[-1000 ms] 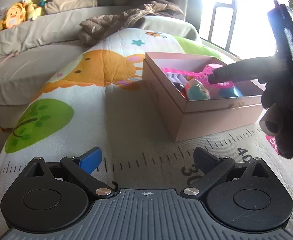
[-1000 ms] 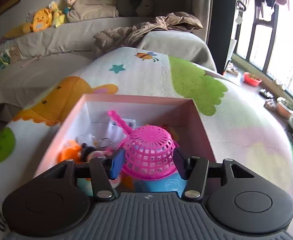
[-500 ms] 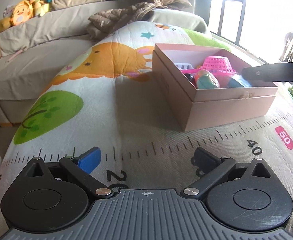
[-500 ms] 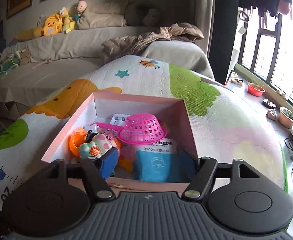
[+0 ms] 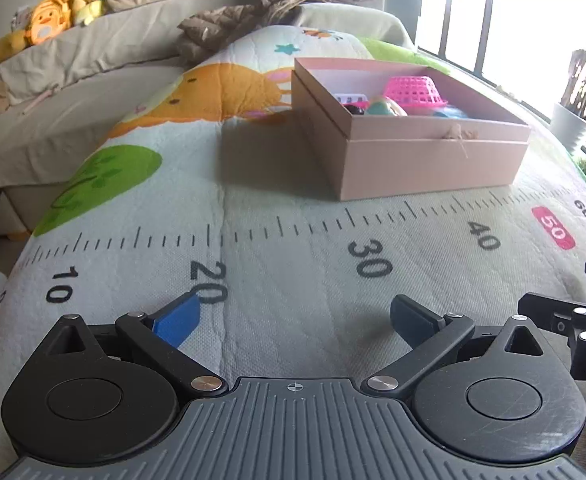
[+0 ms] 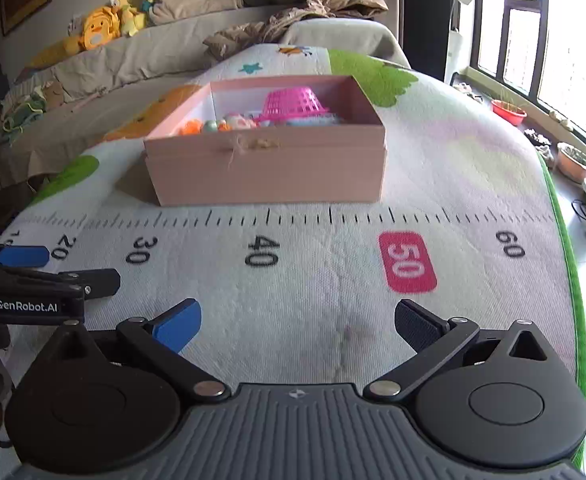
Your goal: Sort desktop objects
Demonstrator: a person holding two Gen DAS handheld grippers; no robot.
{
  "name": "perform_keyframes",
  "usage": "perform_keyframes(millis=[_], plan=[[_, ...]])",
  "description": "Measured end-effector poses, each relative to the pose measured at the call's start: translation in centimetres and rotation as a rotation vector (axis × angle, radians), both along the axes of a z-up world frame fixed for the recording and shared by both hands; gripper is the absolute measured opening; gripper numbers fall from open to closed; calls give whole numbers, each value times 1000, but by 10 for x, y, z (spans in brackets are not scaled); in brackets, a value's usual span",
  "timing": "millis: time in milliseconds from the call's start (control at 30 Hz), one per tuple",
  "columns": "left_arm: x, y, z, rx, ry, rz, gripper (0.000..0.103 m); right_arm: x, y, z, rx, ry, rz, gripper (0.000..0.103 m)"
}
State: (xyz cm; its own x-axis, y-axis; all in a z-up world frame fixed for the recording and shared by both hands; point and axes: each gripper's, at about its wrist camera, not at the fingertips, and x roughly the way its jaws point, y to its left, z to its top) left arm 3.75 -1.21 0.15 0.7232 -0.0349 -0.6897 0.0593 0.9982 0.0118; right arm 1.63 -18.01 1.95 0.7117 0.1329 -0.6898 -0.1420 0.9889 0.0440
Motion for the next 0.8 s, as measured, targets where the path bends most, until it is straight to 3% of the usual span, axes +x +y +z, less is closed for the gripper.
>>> perform_keyframes(millis=[167,433,500,800], plan=[[-1,0,-2,-7,-19,-17,103,5,2,-7,-48,17,-45,103],[-2,2,-3,-19,-25,-15,103,39,1,-11,-42,-3,-82,103],[-2,2,-3,-19,-26,-15,103,40,3,-15,-41,-43,-93,103],[-3,3,-2,-29,-27,-18,103,36,4,-16,-32,-66,-134,103]])
